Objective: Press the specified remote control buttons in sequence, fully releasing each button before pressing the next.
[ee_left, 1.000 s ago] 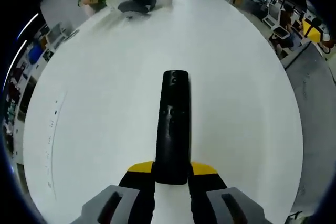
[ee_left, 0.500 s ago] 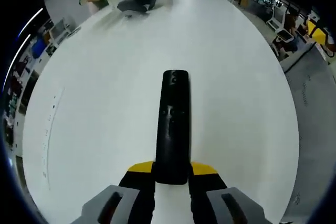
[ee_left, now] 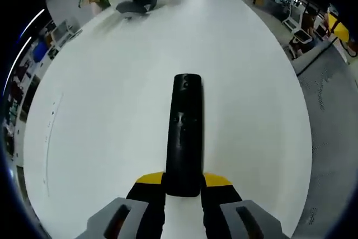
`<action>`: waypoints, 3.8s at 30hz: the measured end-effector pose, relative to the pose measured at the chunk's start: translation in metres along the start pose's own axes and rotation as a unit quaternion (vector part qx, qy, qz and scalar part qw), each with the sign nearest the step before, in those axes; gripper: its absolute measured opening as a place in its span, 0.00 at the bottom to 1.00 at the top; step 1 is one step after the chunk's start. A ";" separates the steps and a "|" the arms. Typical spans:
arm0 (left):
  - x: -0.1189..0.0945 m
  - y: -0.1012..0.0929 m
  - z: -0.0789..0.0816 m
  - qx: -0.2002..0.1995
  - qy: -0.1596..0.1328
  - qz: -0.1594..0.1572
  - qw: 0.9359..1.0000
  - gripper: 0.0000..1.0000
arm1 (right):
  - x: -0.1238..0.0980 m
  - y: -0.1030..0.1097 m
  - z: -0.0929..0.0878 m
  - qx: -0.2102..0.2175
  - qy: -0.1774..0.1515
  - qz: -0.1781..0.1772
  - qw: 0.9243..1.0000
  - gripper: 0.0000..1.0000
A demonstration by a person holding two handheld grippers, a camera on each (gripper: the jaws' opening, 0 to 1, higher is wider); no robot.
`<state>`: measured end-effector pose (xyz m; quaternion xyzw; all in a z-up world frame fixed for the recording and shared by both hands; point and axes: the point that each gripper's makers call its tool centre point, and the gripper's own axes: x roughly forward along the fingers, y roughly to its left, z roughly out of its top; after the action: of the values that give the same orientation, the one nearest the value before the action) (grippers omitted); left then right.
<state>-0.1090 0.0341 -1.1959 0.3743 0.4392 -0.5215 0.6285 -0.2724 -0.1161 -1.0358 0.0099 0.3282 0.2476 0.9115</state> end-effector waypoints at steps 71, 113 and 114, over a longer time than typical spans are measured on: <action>-0.005 -0.145 -0.010 0.008 0.014 -0.003 1.000 0.24 | 0.102 -0.006 -0.061 0.091 0.262 0.042 0.960 0.00; -0.004 -0.145 -0.010 -0.001 -0.001 -0.006 1.000 0.24 | 0.130 -0.014 -0.093 0.154 0.325 0.025 0.933 0.00; -0.004 -0.145 -0.010 -0.001 -0.001 -0.006 1.000 0.24 | 0.130 -0.015 -0.092 0.153 0.326 0.024 0.933 0.00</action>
<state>-0.2540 0.0193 -1.1972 0.3707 0.4415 -0.5254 0.6258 -0.2358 -0.0829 -1.1881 0.0762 0.6410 0.2058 0.7355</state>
